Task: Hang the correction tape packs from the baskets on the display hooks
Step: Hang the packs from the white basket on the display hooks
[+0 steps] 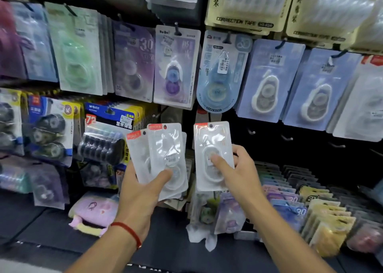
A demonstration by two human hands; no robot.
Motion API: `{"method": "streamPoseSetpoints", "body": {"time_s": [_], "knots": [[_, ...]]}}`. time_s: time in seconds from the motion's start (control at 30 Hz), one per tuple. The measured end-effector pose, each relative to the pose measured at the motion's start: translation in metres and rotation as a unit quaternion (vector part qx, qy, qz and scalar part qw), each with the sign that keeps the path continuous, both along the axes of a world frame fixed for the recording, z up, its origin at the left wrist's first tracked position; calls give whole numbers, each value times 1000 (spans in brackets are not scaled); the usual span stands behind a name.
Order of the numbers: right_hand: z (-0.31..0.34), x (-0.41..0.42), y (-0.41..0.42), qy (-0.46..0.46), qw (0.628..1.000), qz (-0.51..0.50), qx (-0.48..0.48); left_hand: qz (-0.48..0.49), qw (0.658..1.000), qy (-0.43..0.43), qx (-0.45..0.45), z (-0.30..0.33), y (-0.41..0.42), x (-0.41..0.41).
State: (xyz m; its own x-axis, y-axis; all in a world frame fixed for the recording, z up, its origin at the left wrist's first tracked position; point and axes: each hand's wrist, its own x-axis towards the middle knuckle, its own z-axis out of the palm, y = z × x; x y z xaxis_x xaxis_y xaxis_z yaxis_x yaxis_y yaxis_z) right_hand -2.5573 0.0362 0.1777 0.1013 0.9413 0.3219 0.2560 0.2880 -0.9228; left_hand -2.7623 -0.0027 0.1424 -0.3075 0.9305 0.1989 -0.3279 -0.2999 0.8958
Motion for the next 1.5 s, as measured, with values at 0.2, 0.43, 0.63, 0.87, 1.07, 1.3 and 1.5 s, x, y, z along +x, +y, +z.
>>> {"method": "streamPoseSetpoints", "body": {"time_s": [0.2,0.43,0.63,0.87,1.07,1.3,1.5], "knots": [[-24,-8,2,12,999,-27,34,4,1000,-7,17,-2,-1,-6],[-38,-25,58,-47,995,-86,25,-74,994,-81,-4,-8,3,7],[-22,-24,125,-106,981,-129,-98,-150,982,-103,-41,-9,3,17],[-17,-20,72,-113,993,-15,-15,-173,982,-72,-20,-15,6,13],[-12,-7,7,-80,985,149,-16,-200,979,-35,25,-14,8,21],[-6,8,-10,-49,993,104,-6,-196,980,-25,8,-11,4,24],[-2,14,-6,-80,996,29,37,-16,1000,13,-9,-15,7,16]]}}
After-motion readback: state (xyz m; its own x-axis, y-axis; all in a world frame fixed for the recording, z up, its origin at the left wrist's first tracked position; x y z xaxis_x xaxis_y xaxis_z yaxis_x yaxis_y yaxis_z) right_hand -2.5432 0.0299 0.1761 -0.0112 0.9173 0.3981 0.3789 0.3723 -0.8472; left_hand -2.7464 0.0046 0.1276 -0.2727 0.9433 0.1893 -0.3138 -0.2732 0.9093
